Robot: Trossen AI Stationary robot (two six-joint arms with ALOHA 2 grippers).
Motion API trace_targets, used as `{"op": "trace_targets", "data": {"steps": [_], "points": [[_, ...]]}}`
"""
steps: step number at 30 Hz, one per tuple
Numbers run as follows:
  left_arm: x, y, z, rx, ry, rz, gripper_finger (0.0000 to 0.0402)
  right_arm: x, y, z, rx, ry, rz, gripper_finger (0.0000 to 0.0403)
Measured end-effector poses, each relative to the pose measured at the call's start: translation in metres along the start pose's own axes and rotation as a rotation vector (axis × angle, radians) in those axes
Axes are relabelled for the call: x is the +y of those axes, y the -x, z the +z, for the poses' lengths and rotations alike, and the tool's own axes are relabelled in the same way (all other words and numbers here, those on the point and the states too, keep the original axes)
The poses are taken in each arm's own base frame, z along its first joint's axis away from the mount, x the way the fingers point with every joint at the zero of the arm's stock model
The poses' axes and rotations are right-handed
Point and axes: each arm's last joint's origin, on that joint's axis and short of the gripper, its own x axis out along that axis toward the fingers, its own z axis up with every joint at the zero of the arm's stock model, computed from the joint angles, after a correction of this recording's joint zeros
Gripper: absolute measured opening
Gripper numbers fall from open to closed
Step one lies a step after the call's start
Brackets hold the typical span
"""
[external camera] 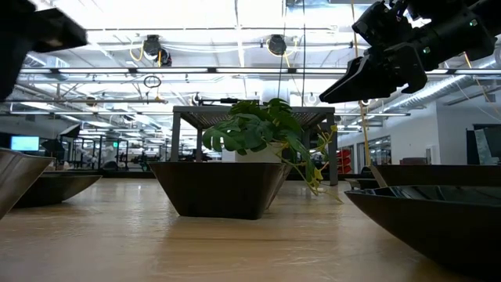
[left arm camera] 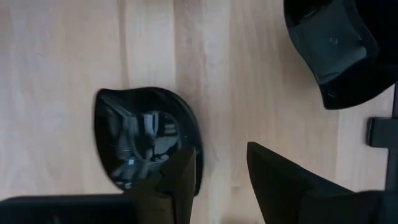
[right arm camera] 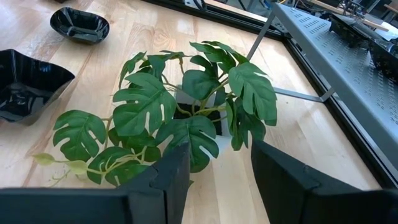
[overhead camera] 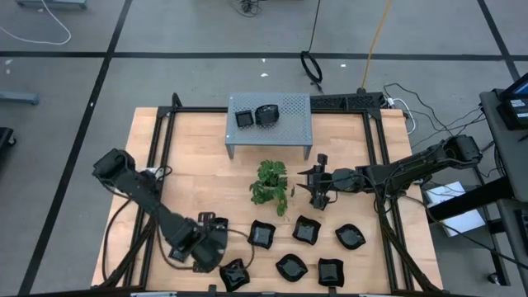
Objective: Pick & Place Mini shaped plates
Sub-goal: Stack the black leaf plate on top of the other black leaf plate on the shelf
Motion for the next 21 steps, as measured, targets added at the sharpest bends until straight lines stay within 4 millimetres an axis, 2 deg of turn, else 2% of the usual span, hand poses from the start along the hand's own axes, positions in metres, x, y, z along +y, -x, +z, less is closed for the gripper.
{"op": "trace_targets", "data": {"steps": [6,14,21], "points": [[-0.009,-0.008,-0.014,-0.017,0.01,0.01,0.015,0.0,0.0,0.0,0.0,0.0,0.0,0.0157],[-0.003,-0.022,-0.028,0.016,-0.02,0.069,0.015,0.0,0.0,0.0,0.0,0.0,0.0,0.0157],[-0.003,-0.032,-0.031,-0.012,-0.012,0.043,0.015,0.0,0.0,0.0,0.0,0.0,0.0,0.0157]]}}
